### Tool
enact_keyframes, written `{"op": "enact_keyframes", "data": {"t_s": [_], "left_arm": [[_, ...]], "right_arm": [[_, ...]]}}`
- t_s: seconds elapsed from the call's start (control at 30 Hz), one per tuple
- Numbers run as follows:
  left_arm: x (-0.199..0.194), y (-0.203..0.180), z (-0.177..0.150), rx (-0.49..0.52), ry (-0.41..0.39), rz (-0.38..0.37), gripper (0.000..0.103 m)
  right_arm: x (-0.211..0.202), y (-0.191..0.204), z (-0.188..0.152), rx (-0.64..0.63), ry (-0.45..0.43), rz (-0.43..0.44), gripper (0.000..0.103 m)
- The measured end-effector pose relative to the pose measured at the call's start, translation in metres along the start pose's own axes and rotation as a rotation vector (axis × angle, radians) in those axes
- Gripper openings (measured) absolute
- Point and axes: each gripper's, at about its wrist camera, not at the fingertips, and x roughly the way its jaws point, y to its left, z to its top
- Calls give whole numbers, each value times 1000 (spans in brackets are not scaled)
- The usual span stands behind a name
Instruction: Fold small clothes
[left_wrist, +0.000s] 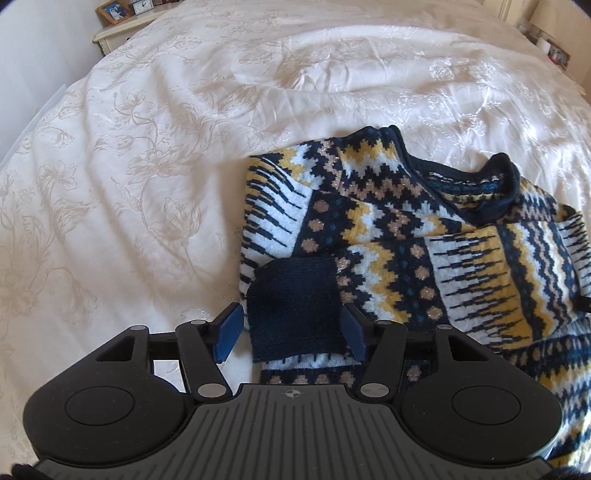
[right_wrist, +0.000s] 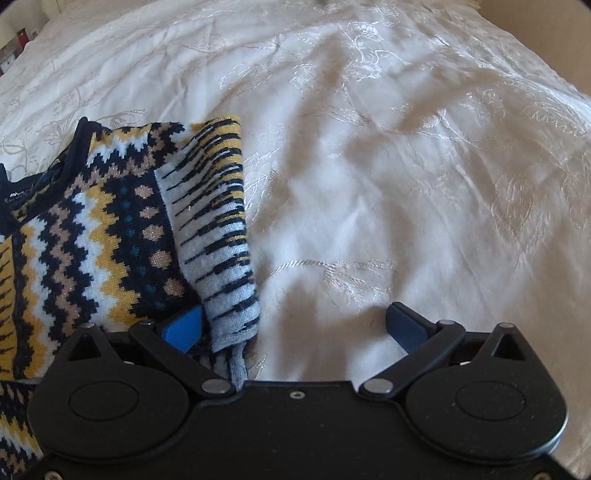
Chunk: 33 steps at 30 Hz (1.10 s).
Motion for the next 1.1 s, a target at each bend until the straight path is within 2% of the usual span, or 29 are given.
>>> {"op": "enact_keyframes", "data": {"t_s": [0.07, 0.17, 0.3, 0.37, 0.43, 0.5, 0.57, 0.7, 0.77, 0.83, 0.9, 0.97, 1.1], "left_arm": [[2, 8, -1, -27, 3, 15, 56], [10, 20, 1, -75, 8, 41, 57], [29, 31, 1, -55, 50, 98, 57], [36, 40, 1, -61, 64, 155, 61], [39, 53, 2, -114, 79, 246, 60], [36, 68, 2, -197, 68, 240, 59], [26, 75, 4, -250, 27, 179, 59], [7, 59, 11, -169, -76, 91, 60], [6, 42, 15, -87, -88, 46, 60], [12, 28, 17, -23, -77, 32, 60], [20, 14, 15, 36, -79, 59, 60], [27, 12, 14, 63, -70, 121, 60], [40, 30, 17, 4, -49, 193, 67]], "right_arm": [[0, 2, 1, -21, -11, -9, 103], [3, -2, 2, 13, -8, 2, 103], [2, 0, 1, -2, -19, -9, 103], [1, 1, 0, 1, -22, -7, 103], [1, 1, 0, 0, -21, -7, 103], [1, 1, -1, 6, -19, -6, 103], [1, 0, -2, 16, -19, -1, 103], [2, -1, -2, 29, -18, 4, 103], [3, -1, -2, 31, -16, 2, 103], [3, -1, -2, 33, -13, 1, 103], [3, -1, -1, 35, -11, 0, 103], [3, -1, -1, 35, -10, 0, 103], [4, 0, -1, 35, -8, 1, 103]]}}
